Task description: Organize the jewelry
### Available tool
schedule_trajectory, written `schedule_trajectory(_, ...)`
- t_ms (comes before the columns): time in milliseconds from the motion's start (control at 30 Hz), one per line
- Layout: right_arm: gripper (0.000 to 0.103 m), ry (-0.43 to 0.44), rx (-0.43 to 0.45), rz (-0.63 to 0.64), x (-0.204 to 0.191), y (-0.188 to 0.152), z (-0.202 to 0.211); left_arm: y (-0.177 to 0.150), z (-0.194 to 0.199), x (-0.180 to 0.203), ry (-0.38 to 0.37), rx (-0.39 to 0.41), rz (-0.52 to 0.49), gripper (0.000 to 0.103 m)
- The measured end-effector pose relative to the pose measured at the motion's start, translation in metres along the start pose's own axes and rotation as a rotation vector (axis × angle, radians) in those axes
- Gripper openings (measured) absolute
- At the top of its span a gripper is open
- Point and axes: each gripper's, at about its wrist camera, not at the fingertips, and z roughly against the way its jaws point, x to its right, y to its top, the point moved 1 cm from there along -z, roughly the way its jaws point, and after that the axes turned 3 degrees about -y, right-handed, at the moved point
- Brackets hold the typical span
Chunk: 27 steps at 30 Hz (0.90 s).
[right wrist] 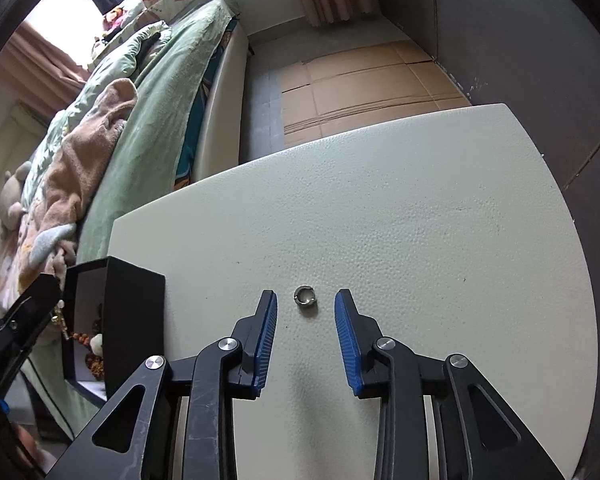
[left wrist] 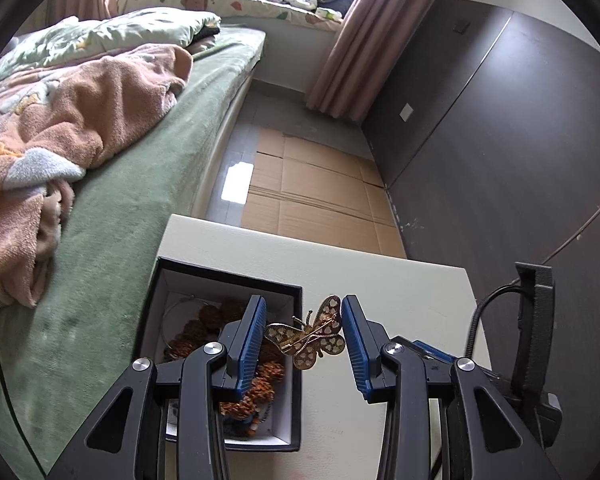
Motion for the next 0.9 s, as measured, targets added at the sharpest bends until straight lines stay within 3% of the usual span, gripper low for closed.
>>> schedule_trajectory(233, 0.031, -0.069, 0.002, 0.055, -0.016, 0.001, -0.011, 0.006, -0.002, -0.015, 0.008, -0.006, 0.018, 0.041)
schedule_trajectory(367, 0.014, -0.151, -0.002, 0.104, -0.024, 0.001, -0.013, 0.010, -0.003, -0.026, -0.004, -0.017, 0.061, 0.041)
schedule_trajectory(533, 0.013, -0.121, -0.019, 0.096, -0.024, 0.000, -0.010, 0.014, -0.002, -0.044, -0.038, -0.036, 0.150, 0.042)
schedule_trajectory(600, 0.013, -0.096, -0.003, 0.078, -0.025, 0.000, -0.005, 0.015, -0.002, -0.049, -0.045, -0.043, 0.166, 0.048)
schedule_trajectory(667, 0.013, -0.053, 0.026, 0.069, -0.029, 0.001, 0.004, 0.015, 0.000, -0.051, -0.044, -0.034, 0.175, 0.063)
schedule_trajectory(833, 0.013, 0.087, 0.126, 0.060, -0.045, 0.005, 0.035, 0.015, 0.013, -0.057, -0.037, 0.000, 0.186, 0.086)
schedule_trajectory(900, 0.013, 0.147, 0.153, 0.065, -0.052, 0.004, 0.044, 0.015, 0.017, -0.060, -0.029, 0.009, 0.190, 0.089)
